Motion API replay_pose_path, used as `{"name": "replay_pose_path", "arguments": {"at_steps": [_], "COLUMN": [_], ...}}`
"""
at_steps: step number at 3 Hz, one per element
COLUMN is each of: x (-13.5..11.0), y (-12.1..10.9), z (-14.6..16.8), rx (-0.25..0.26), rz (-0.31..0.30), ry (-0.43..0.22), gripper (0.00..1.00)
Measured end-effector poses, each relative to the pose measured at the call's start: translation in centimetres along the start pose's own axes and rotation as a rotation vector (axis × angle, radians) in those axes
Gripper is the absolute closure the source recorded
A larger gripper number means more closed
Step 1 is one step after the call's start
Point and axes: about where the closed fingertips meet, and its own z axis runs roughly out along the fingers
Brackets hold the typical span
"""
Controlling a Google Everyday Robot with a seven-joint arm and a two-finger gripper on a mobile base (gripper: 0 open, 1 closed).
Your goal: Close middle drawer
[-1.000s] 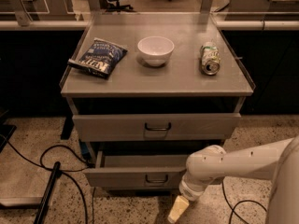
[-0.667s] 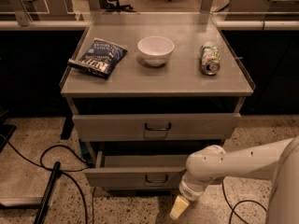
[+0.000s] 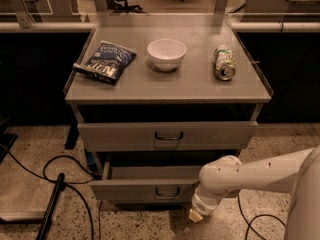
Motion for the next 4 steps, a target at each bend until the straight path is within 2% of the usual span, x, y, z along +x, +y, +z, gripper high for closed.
{"name": "replay_pose_path", "arguments": {"at_steps": [1,2,4], "x": [-0.1,-1.4,-4.9], "y": [-0.2,-2.2,-5.5], "z": [0.1,0.1,0.2], "rx": [0.010,0.036,0.109], "rz": [-0.007,0.005,-0.004], "ry": [0.002,-0.003,-0.029], "gripper": [0.87,1.00,1.00]}}
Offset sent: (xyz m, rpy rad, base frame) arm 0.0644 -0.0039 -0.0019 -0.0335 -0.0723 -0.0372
